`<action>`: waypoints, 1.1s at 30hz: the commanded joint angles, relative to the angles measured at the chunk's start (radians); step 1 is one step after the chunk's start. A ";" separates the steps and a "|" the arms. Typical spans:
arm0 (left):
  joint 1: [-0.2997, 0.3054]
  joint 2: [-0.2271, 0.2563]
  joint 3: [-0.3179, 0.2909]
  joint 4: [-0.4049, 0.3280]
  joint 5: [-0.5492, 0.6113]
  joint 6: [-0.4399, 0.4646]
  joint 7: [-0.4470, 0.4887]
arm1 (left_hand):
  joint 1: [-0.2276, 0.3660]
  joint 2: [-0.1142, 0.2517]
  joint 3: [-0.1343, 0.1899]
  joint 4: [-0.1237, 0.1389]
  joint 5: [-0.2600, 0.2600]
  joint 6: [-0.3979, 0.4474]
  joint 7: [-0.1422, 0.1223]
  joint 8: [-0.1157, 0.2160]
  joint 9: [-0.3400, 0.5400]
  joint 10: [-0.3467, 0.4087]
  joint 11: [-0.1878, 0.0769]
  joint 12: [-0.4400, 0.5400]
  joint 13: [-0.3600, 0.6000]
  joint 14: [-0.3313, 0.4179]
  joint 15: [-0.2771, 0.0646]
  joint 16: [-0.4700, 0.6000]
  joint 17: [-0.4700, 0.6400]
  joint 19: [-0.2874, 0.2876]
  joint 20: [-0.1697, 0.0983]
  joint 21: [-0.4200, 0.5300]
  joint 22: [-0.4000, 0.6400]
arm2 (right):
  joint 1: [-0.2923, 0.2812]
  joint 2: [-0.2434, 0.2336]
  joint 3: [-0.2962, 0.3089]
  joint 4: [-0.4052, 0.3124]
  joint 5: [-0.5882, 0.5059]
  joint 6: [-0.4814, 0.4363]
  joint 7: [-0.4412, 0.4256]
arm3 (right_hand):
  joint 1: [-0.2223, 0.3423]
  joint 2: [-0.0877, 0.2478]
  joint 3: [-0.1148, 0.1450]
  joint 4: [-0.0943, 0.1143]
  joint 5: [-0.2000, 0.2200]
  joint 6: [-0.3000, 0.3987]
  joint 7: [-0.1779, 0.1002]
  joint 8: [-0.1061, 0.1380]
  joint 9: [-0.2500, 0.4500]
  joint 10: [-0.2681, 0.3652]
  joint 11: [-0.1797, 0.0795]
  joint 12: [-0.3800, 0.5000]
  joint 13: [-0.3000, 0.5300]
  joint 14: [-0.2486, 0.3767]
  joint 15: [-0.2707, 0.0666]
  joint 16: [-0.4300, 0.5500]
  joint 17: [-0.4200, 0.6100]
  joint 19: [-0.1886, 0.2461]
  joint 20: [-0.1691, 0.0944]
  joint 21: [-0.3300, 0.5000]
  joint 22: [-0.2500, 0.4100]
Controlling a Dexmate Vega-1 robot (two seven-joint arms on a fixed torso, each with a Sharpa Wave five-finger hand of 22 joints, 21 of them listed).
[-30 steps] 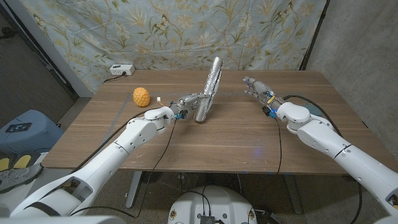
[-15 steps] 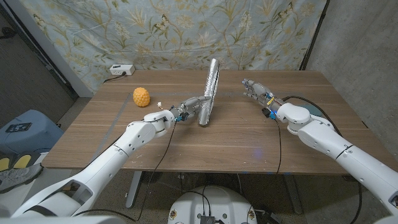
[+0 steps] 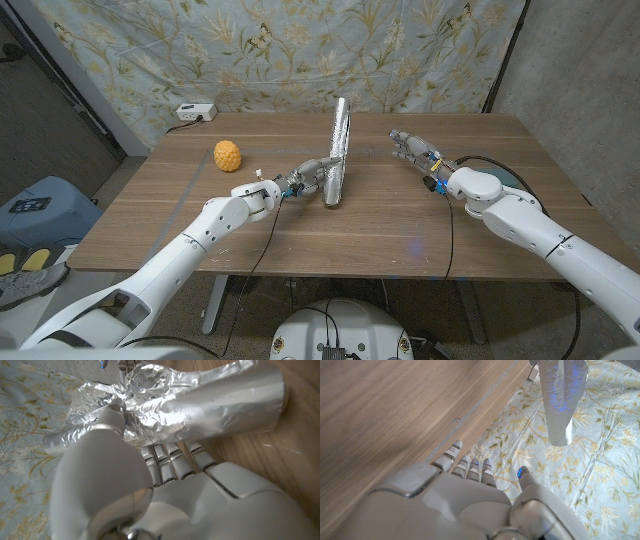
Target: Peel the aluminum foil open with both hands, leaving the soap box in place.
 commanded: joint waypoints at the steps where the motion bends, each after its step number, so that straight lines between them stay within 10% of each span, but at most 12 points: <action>1: 0.014 0.017 -0.012 -0.020 -0.064 0.038 -0.009 | 0.023 0.075 0.016 0.010 0.008 0.028 0.030 0.191 0.020 0.067 -0.004 0.000 0.015 -0.001 0.005 -0.004 0.001 -0.003 0.003 0.004 0.005 | -0.013 -0.013 0.004 -0.022 -0.001 -0.006 -0.001 | 0.016 0.016 0.000 -0.005 -0.002 0.000 0.004 0.001 0.005 -0.012 -0.001 0.000 0.005 -0.007 -0.020 0.006 0.003 -0.001 -0.076 0.006 0.002; 33: 0.086 0.100 -0.069 -0.106 -0.240 0.118 -0.004 | 0.015 0.079 0.023 0.011 0.023 0.026 0.040 0.187 0.017 0.058 0.010 -0.030 -0.015 -0.005 0.017 -0.018 -0.003 -0.009 0.015 0.009 0.006 | -0.081 -0.056 0.022 -0.131 0.010 -0.056 -0.039 | 0.020 0.019 -0.002 -0.010 -0.003 0.000 0.005 0.001 0.006 -0.013 0.000 0.001 0.005 -0.007 -0.018 0.008 0.005 0.001 -0.076 0.007 0.002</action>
